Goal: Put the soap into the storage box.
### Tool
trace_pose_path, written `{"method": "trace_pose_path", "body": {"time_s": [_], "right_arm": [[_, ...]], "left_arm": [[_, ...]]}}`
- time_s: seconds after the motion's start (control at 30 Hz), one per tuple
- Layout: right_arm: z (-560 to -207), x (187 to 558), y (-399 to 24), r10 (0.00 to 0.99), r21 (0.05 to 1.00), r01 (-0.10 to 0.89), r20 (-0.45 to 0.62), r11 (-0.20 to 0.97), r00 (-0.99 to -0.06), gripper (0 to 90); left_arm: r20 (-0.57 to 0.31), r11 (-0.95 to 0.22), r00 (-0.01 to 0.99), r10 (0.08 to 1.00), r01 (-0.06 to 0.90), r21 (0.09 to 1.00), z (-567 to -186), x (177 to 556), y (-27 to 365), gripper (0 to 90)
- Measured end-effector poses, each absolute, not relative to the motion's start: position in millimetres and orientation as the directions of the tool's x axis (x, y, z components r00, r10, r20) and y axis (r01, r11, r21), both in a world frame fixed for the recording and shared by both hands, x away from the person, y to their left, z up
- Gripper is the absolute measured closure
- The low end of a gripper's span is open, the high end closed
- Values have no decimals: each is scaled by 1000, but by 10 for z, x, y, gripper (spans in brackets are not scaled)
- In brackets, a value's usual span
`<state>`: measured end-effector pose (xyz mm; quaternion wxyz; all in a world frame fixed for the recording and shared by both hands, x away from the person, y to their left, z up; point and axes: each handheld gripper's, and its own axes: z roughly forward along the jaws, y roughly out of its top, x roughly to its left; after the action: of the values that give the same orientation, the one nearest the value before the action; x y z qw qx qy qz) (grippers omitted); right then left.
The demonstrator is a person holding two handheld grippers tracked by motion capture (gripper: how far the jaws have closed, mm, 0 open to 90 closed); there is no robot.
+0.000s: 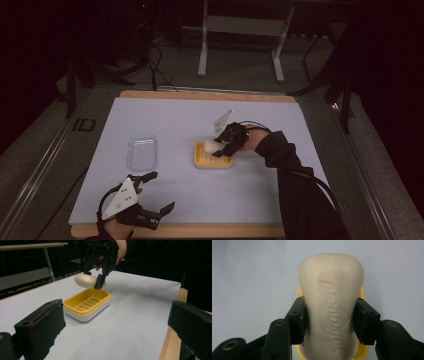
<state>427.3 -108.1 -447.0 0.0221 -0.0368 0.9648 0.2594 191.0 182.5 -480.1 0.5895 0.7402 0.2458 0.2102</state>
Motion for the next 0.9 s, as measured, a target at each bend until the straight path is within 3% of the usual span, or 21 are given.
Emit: {"method": "trace_pose_path", "body": {"time_s": [0.9], "right_arm": [[-4923,4364,-969,-49,422,-76,-76,903,-996,497]], "left_arm": [[26,-189,795,607,113,975,-4797,1900,1819,11]]}}
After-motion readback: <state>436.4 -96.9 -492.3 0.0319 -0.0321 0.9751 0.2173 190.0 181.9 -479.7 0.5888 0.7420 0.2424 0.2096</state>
